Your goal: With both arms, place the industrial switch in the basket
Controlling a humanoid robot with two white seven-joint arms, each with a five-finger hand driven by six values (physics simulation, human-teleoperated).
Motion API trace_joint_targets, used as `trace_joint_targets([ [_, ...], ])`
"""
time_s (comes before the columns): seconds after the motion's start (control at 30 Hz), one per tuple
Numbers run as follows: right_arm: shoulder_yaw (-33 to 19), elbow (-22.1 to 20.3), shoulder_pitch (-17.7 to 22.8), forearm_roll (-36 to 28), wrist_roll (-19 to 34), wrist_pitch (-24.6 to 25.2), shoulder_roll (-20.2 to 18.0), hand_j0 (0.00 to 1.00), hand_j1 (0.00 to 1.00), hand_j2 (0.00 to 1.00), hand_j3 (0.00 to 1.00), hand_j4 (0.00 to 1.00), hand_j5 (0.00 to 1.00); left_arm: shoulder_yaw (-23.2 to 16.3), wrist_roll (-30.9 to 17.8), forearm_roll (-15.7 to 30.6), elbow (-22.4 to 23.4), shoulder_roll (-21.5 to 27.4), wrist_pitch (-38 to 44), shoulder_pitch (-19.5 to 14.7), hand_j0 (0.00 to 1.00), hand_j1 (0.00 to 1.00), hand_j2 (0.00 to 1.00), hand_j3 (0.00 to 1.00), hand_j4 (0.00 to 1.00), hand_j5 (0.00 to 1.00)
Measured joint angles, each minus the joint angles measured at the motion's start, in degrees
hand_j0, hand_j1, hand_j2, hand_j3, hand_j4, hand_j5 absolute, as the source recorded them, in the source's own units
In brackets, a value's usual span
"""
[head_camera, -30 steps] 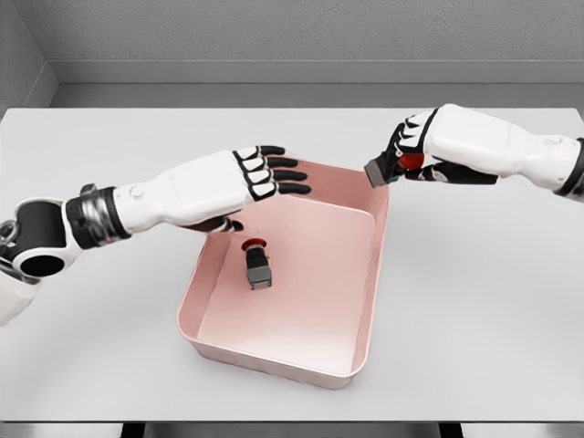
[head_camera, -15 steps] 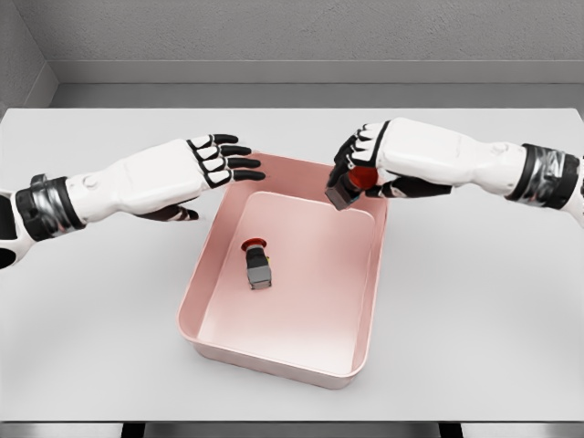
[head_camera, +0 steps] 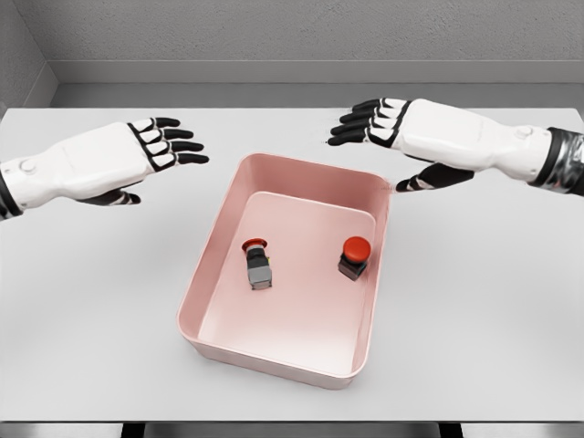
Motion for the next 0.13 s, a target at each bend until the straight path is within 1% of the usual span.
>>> trace_joint_targets([
  [0.03, -0.2, 0.1, 0.4, 0.0, -0.1, 0.0, -1.6, 1.00, 1.00, 1.00, 1.00, 1.00, 1.00, 0.0, -0.1, 0.0, 0.0, 0.1, 0.0, -0.1, 1.00, 1.00, 1.00, 1.00, 1.00, 1.00],
  [0.07, -0.4, 0.2, 1.8, 0.0, -0.2, 0.0, -2.9, 1.00, 1.00, 1.00, 1.00, 1.00, 1.00, 0.0, -0.2, 0.0, 0.0, 0.0, 0.0, -0.1, 1.00, 1.00, 1.00, 1.00, 1.00, 1.00],
  [0.13, -2.6, 0.4, 7.1, -0.3, -0.4, 0.1, -5.4, 1.00, 1.00, 1.00, 1.00, 1.00, 1.00, 0.0, -0.3, 0.0, 0.0, 0.0, 0.0, -0.1, 1.00, 1.00, 1.00, 1.00, 1.00, 1.00],
])
